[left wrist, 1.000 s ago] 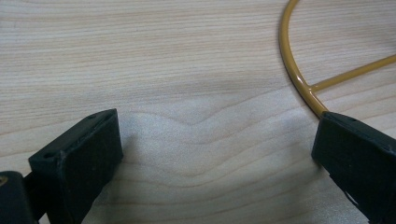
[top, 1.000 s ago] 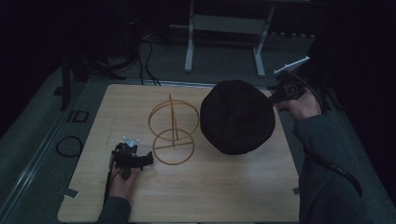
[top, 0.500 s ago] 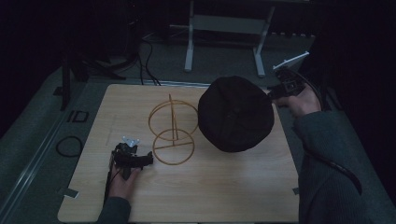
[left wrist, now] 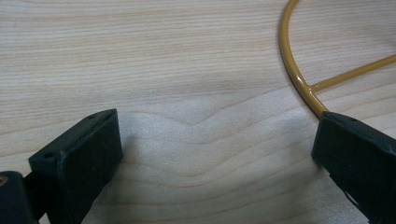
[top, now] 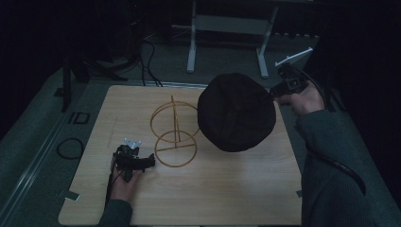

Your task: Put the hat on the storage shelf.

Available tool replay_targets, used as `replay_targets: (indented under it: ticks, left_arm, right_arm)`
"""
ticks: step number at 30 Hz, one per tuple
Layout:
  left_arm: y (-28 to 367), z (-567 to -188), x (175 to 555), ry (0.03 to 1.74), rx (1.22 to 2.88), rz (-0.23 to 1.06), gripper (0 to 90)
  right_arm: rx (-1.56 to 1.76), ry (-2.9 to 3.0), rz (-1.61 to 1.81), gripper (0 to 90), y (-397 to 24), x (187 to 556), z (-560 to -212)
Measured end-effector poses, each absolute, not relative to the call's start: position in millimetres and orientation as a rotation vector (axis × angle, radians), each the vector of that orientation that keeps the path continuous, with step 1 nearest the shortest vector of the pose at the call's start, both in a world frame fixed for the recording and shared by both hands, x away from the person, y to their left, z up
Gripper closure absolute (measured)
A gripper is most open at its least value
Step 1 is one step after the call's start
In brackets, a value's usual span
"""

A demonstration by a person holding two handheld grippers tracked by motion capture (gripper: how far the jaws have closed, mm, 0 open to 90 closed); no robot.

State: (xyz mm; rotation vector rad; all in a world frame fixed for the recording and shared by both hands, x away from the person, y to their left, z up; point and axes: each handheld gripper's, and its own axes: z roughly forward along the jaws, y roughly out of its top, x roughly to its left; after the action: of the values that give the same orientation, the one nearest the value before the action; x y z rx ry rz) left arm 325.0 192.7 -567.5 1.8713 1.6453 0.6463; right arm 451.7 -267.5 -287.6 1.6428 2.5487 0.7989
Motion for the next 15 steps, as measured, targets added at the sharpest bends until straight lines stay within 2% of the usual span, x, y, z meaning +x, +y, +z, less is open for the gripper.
replay_targets:
  ticks: [15]
  left_arm:
    - [192.8, -567.5, 325.0, 1.645, 1.872, 0.646, 1.2]
  right_arm:
    - [1.619, 2.556, 0.831, 77.7, -256.8, 451.6, -275.3]
